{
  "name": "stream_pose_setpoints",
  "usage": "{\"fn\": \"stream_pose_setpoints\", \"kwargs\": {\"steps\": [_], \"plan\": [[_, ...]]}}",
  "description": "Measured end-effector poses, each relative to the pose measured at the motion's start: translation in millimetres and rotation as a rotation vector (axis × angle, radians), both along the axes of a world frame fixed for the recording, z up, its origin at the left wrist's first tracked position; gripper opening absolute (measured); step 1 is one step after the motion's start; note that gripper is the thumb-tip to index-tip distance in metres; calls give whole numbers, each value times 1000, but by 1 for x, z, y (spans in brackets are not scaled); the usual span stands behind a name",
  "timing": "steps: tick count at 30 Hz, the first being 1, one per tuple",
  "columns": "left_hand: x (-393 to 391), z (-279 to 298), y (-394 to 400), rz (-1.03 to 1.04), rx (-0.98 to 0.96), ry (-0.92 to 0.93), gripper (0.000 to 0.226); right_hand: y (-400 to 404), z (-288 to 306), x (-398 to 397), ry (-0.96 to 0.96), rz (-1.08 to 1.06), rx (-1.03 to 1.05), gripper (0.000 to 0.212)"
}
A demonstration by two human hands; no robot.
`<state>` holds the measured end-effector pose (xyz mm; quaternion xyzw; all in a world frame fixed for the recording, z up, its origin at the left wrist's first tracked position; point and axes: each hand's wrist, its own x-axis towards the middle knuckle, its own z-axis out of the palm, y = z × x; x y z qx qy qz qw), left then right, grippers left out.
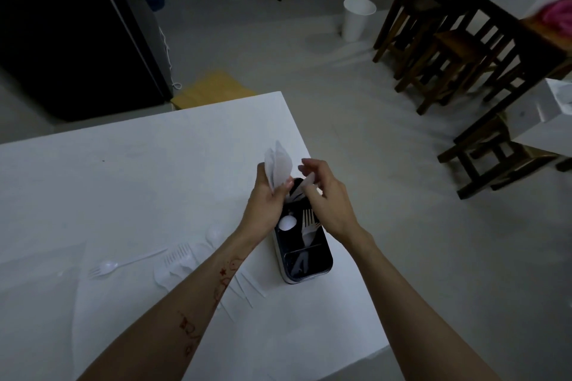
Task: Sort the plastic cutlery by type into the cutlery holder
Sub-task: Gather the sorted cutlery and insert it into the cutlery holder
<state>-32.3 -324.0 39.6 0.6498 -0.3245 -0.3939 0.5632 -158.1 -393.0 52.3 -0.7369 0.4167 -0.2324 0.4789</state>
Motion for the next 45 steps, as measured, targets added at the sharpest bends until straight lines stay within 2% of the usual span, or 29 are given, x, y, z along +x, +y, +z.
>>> {"fn": "stream_pose_setpoints", "kwargs": {"steps": [2,6,9,12,15,21,24,27,29,31,35,40,45], "plan": [[-4,-6,0,17,47,-57,28,3,2,0,-64,-11,38,42],[-11,-13,1,3,88,-208,24,8,8,10,-146,38,55,69],[-14,-18,1,-15,109,-351,31,11,15,18,-149,95,-42,63],[-11,-24,4,-100,126,-301,58,11,12,22,-54,140,-201,48],[-5,-25,12,-200,144,-175,85,8,-4,22,112,120,-316,46],[7,-16,30,-322,151,-217,81,6,-10,24,289,66,-466,59],[11,-15,48,-232,158,-237,69,16,-1,32,245,-16,-530,57],[19,-22,77,-26,171,-200,54,35,6,52,62,-56,-545,44],[26,-29,102,120,196,-185,47,53,3,70,-44,-5,-598,35],[35,-36,131,241,240,-179,44,74,-8,87,-68,114,-652,33],[56,-50,194,381,347,-202,42,119,-42,116,60,278,-713,28],[79,-64,251,462,449,-226,38,167,-73,160,267,497,-506,21],[94,-69,286,482,458,-161,34,191,-102,211,506,590,-533,30]]}}
